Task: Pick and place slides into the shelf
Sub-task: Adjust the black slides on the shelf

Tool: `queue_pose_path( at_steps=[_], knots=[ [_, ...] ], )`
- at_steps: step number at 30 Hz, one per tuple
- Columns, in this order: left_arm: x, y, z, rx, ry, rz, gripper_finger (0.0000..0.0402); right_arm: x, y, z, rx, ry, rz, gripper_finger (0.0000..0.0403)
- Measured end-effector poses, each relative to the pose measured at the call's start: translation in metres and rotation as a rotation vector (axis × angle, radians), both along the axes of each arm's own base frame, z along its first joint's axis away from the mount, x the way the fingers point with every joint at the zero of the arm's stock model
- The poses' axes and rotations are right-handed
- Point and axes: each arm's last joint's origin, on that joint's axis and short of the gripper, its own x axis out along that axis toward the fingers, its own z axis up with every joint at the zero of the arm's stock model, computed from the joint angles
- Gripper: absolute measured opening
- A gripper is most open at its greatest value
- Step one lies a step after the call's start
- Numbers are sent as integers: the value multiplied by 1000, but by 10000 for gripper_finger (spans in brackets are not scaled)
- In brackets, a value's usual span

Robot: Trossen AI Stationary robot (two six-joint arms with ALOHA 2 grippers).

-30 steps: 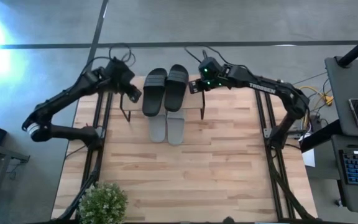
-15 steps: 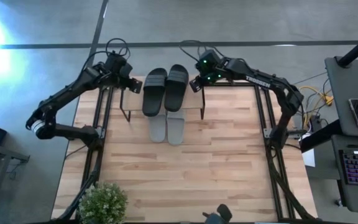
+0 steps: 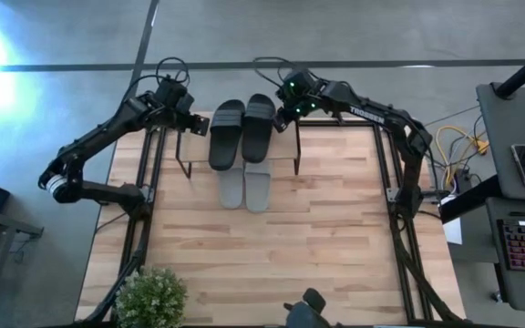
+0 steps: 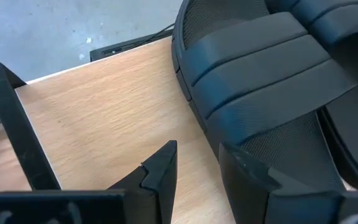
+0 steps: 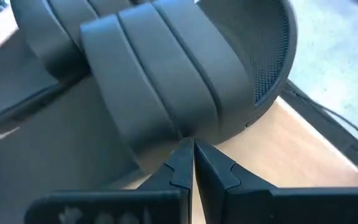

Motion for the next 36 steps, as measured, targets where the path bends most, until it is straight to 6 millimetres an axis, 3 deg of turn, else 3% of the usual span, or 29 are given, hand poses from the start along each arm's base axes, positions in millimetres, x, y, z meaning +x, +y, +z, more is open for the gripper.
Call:
queue_pose_path(
  at_steps=[14,22,28,33,36],
  knots=[
    [6,4,-6,-13,14,-6,105,27,-12,-4,65,101,88,8],
    [13,10,-5,27,-46,-34,105,16,-4,22,6,115,63,9],
    [15,11,-6,44,-37,-108,105,3,0,25,-39,250,7,9],
    [-1,-7,6,66,5,-130,105,-3,2,39,-72,223,-13,9],
    [-13,-29,20,104,-8,-196,105,-5,3,42,-76,209,-22,9]
  ],
)
